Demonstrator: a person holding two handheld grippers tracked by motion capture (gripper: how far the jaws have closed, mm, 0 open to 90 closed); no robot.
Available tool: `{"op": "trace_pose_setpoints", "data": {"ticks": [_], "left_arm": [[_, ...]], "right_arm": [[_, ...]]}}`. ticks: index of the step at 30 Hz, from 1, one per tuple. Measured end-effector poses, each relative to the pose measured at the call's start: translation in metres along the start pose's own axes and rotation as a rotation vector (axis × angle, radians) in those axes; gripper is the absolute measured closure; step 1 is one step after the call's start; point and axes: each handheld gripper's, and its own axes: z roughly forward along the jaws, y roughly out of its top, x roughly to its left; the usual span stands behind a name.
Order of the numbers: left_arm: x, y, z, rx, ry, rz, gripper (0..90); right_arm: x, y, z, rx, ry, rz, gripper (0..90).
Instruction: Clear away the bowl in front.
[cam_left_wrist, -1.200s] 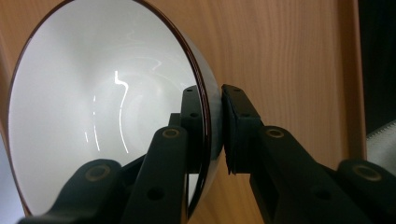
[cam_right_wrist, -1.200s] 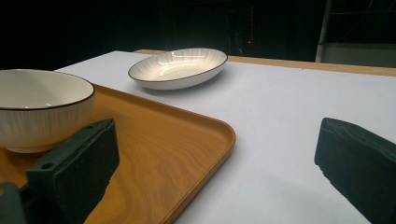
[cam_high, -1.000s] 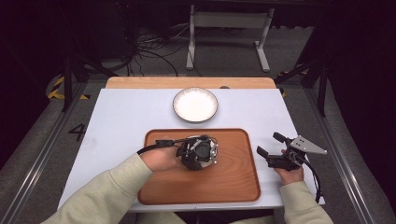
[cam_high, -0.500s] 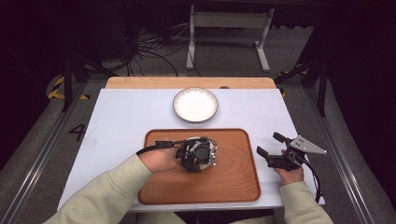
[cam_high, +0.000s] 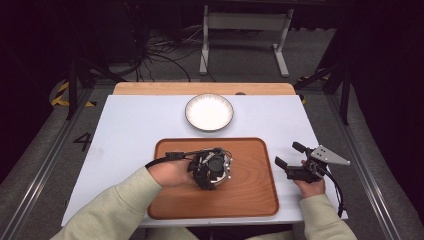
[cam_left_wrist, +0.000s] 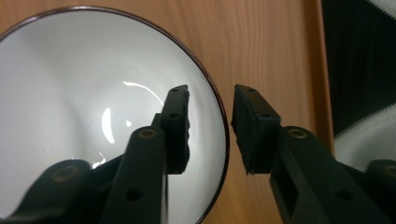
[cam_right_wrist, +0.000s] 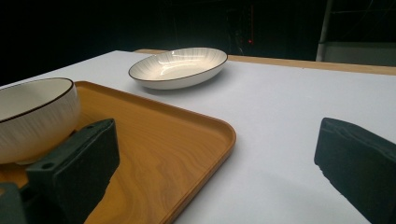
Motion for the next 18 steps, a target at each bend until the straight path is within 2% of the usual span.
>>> {"op": "trace_pose_setpoints", "data": {"ticks": [3, 5, 7, 10, 14, 16, 18], "left_arm": [[0.001, -0.004, -0.005, -0.053, 0.012, -0.033, 56.1], [0.002, -0.005, -0.007, -0.069, 0.008, -0.043, 53.4], [0.002, -0.009, -0.012, -0.113, 0.018, -0.068, 50.1], [0.002, -0.015, -0.021, -0.188, 0.058, -0.122, 41.9], [0.000, -0.024, -0.033, -0.280, 0.104, -0.173, 30.0], [0.000, -0.026, -0.034, -0.294, 0.114, -0.178, 27.0], [-0.003, -0.033, -0.041, -0.353, 0.148, -0.210, 24.7]], "right_arm": [[0.000, 0.000, 0.000, 0.001, 0.002, 0.000, 0.7], [0.000, 0.000, 0.000, 0.002, 0.004, -0.001, 0.7], [0.000, 0.000, 0.001, 0.003, 0.006, -0.002, 0.7], [0.000, 0.000, 0.001, 0.002, 0.010, -0.002, 0.7], [0.000, 0.000, 0.001, 0.005, 0.018, -0.004, 0.7], [0.000, 0.000, 0.002, 0.005, 0.021, -0.005, 0.7], [0.001, 0.000, 0.002, 0.008, 0.027, -0.005, 0.7]]}}
